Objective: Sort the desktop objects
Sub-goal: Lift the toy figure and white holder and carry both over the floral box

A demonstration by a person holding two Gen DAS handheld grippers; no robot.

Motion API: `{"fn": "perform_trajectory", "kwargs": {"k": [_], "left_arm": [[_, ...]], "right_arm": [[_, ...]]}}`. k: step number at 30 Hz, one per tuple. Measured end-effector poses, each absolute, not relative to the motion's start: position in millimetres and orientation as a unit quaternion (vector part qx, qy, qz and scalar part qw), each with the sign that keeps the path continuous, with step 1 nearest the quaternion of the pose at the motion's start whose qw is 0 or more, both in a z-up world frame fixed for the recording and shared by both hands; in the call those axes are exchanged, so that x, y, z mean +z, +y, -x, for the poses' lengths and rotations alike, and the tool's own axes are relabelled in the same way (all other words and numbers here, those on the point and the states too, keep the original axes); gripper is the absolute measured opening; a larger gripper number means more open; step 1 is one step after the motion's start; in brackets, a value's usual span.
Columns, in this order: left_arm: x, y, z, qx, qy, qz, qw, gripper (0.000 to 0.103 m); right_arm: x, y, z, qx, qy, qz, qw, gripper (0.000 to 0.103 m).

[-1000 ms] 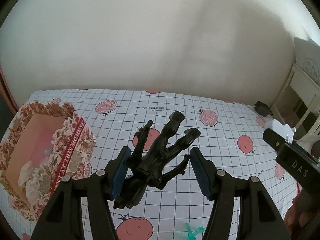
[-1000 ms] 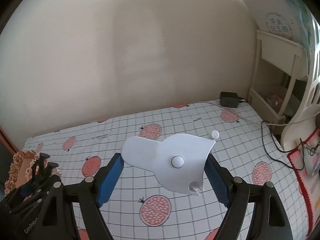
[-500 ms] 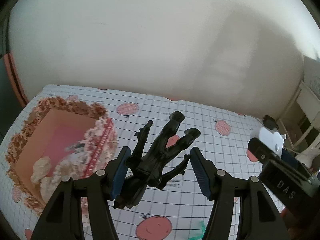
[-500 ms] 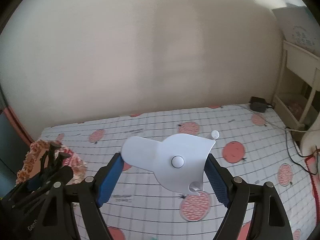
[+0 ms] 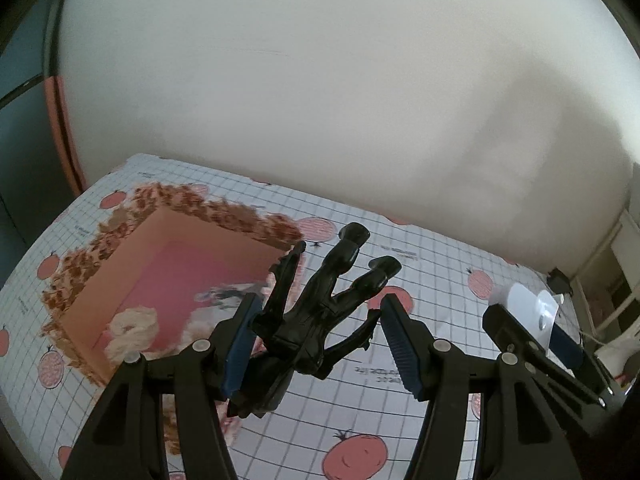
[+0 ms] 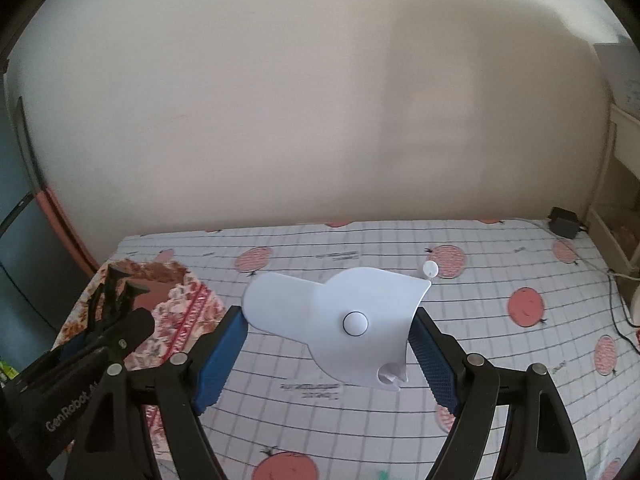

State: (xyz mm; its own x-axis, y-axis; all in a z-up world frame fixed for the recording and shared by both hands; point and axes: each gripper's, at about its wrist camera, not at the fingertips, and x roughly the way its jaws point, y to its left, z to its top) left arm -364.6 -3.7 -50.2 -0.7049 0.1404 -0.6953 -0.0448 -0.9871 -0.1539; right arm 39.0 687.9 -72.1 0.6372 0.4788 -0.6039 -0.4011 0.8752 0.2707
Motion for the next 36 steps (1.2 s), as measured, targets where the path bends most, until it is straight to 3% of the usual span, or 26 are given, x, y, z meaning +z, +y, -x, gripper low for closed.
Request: {"fn": "perform_trajectory", "kwargs": {"k": [36], "left_arm": [[-52.9, -139.4, 338.1, 0.912, -0.169, 0.361, -0.1, 0.063]], "right_arm": [[-43.2, 808.7, 9.4, 0.307, 0.334, 0.008, 0.891, 0.083]]}}
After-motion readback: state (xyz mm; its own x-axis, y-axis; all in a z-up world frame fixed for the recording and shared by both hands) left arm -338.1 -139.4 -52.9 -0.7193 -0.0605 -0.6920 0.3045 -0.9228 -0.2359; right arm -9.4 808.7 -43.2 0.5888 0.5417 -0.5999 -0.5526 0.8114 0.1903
